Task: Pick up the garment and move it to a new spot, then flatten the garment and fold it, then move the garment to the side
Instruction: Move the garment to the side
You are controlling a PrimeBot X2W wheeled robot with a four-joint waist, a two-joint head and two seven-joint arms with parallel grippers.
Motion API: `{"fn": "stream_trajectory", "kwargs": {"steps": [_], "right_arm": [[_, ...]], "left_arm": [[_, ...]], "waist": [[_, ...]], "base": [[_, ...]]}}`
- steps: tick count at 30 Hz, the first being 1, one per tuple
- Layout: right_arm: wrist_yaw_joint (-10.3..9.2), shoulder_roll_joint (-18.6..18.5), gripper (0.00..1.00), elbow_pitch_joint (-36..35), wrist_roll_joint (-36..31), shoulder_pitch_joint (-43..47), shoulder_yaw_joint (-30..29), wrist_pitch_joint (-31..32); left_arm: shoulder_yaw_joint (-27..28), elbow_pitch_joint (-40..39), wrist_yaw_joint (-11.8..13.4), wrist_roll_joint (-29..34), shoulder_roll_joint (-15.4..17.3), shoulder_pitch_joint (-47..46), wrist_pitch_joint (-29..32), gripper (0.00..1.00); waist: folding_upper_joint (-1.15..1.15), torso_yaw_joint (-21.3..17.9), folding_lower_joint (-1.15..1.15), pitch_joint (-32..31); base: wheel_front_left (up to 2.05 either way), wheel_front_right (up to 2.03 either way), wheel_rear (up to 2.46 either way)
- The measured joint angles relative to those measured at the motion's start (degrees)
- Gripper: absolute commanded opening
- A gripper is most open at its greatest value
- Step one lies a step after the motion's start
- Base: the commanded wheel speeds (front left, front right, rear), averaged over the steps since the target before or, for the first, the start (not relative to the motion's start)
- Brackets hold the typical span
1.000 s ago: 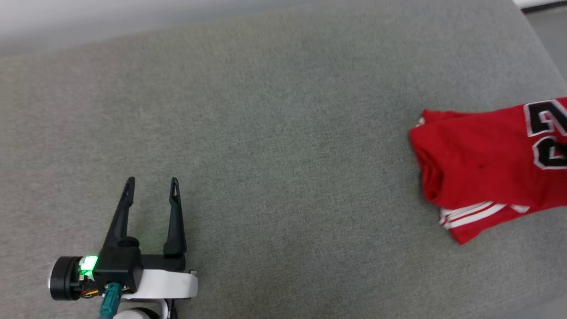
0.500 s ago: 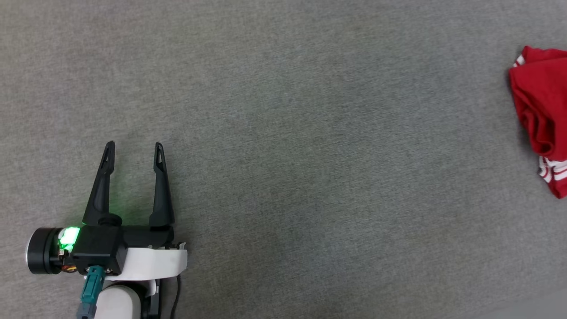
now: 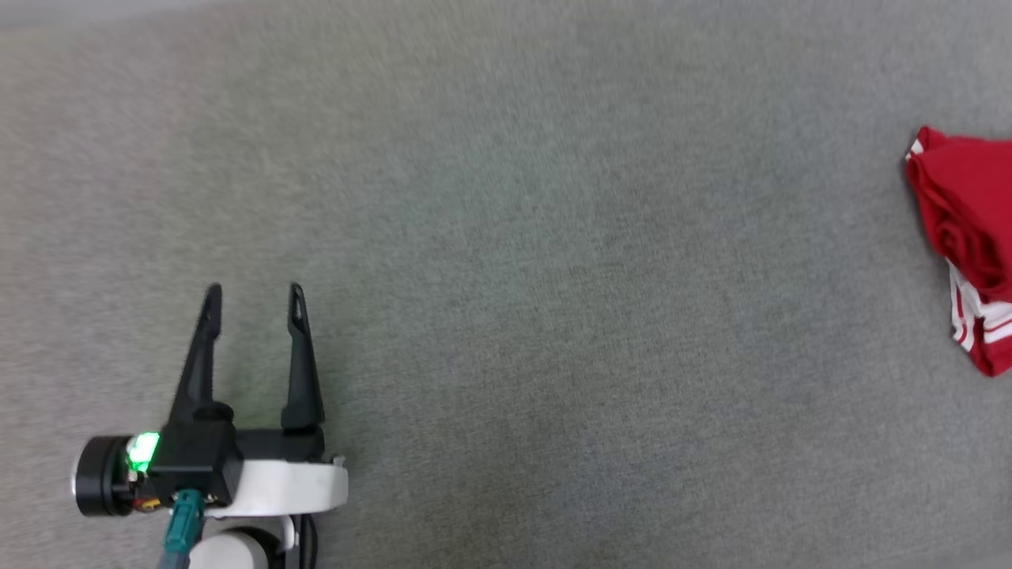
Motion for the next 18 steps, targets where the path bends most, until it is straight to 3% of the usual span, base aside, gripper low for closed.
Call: {"fn": "stream_trajectory", "kwargs": {"steps": [4,9,13,18], "right_arm": [[0.0,1.0,1.0,-0.3,-5.9,-0.1,-4.1,-9.1],[0.0,5.9,1.0,-1.6,-13.1,0.2,-11.8,-22.0],[-0.01,11.4,1.0,-4.9,-17.5,3.1,-17.3,-25.8],[-0.01,19.6,1.0,-15.4,-20.3,9.5,-22.5,-26.6]], "left_arm": [[-0.3,0.8,0.3,-0.4,-0.5,2.3,0.0,1.0],[-0.4,1.5,0.9,-0.8,-0.8,5.2,0.0,1.0],[-0.5,2.1,1.3,-0.9,-1.3,7.0,0.0,1.0],[-0.7,3.1,1.3,-1.0,-1.5,8.9,0.0,1.0]], "waist": [[0.0,1.2,0.0,-4.1],[0.0,3.2,-0.01,-8.9],[0.0,5.2,-0.01,-12.2],[0.0,7.8,-0.01,-15.8]], "base": [[0.0,0.0,0.0],[0.0,0.0,0.0],[0.0,0.0,0.0],[0.0,0.0,0.0]]}}
